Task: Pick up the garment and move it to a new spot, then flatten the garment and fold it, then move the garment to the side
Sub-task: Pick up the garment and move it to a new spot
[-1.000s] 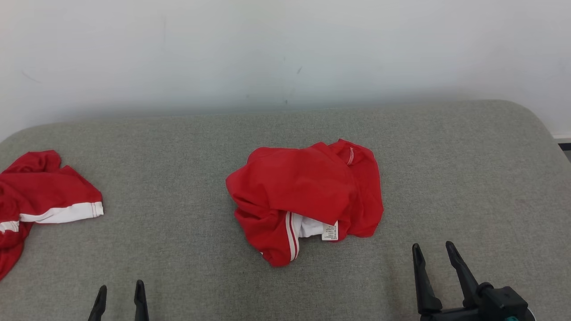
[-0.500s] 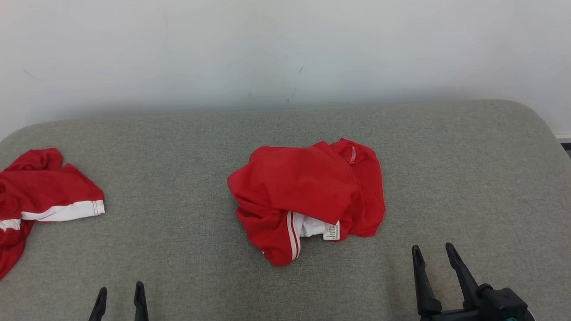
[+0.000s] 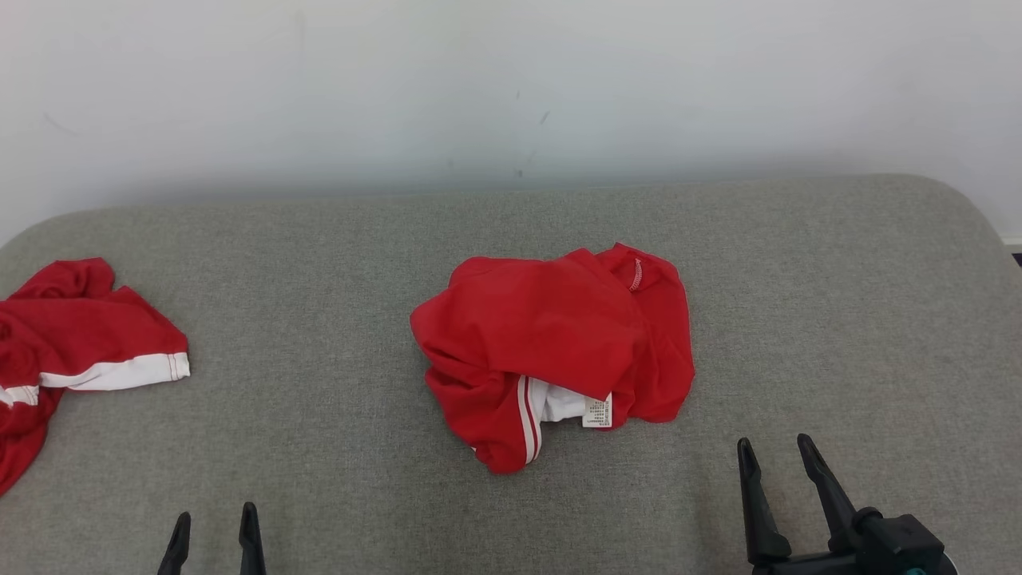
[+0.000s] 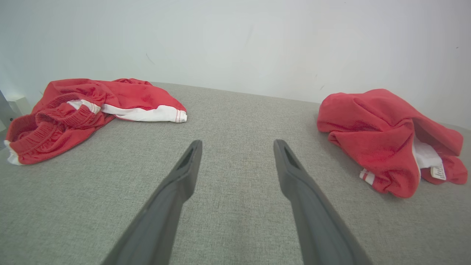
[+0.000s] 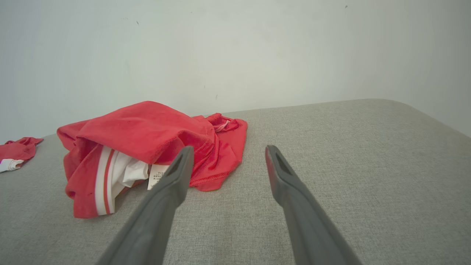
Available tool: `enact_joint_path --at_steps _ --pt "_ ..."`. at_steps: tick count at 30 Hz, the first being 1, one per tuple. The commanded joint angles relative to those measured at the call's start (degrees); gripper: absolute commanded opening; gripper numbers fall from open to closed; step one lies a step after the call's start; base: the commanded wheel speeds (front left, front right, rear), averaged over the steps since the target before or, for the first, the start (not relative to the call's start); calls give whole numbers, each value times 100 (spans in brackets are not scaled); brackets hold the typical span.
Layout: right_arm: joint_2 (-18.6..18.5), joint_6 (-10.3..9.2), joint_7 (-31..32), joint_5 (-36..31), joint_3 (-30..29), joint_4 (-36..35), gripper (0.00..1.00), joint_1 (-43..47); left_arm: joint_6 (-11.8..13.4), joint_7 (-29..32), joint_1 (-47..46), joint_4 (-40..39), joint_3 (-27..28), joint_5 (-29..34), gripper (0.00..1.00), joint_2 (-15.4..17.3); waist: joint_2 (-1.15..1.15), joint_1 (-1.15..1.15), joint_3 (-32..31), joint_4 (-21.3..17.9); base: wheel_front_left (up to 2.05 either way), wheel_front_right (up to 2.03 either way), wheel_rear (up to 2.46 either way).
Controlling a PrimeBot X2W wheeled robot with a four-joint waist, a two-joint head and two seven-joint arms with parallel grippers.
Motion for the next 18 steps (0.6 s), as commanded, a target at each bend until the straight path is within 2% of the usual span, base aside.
enact_joint_path --at_steps 1,18 --pt "-2 -12 -7 14 2 2 100 -31 4 -16 -44 16 11 -31 100 -11 0 0 6 4 0 0 0" --pt "-1 -13 -6 0 -2 6 100 -52 4 -16 -67 32 31 -53 100 -10 0 0 46 5 0 0 0"
